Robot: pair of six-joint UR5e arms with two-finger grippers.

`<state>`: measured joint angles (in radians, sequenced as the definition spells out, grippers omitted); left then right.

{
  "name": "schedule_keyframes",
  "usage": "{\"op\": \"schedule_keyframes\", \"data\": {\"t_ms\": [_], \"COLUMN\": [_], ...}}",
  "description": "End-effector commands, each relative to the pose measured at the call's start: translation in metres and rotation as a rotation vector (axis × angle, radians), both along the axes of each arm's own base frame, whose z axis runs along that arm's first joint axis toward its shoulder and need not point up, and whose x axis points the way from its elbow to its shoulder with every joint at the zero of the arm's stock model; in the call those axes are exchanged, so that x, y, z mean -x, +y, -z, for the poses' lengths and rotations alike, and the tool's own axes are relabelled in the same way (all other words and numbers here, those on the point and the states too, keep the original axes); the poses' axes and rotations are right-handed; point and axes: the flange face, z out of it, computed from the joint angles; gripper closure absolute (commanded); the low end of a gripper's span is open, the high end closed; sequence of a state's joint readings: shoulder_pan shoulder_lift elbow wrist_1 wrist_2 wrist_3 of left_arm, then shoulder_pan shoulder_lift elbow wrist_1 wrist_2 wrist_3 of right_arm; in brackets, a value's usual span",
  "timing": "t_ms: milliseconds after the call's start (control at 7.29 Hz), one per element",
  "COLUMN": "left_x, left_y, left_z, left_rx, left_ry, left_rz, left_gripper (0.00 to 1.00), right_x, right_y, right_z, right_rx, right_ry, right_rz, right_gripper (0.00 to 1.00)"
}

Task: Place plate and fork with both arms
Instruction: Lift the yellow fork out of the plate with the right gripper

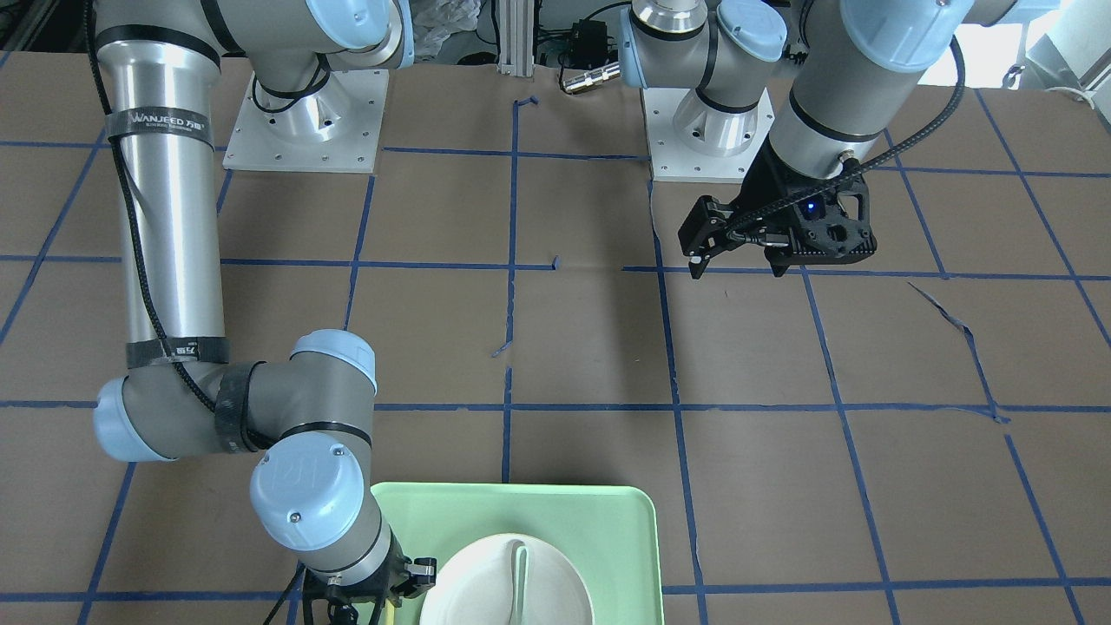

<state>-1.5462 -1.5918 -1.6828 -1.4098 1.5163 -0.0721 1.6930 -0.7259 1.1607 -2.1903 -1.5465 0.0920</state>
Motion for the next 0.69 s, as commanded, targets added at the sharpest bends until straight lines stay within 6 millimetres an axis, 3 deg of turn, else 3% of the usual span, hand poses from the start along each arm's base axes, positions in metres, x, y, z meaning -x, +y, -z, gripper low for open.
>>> {"op": "schedule_keyframes", "data": {"t_ms": [0,274,549], "left_x": [0.0,0.0,0.0], "left_y": [0.0,0.0,0.0], "left_z": [0.001,0.002,0.002], "left_rx": [-0.002,-0.003,-0.003], "left_ry": [-0.001,-0.001,-0.001], "left_rz": [0.0,0.0,0.0], "left_gripper": [0.0,0.0,0.0], "right_x": [0.006,0.01,0.022], "right_y": [0.006,0.036,0.093], "right_z": [0.006,-0.019,-0.047], "right_rx": [-0.019,-0.027,-0.027], "right_ry": [0.001,0.005,0.011], "right_rz": [0.012,-0.005,0.002], "right_gripper": [0.01,0.0,0.0]}}
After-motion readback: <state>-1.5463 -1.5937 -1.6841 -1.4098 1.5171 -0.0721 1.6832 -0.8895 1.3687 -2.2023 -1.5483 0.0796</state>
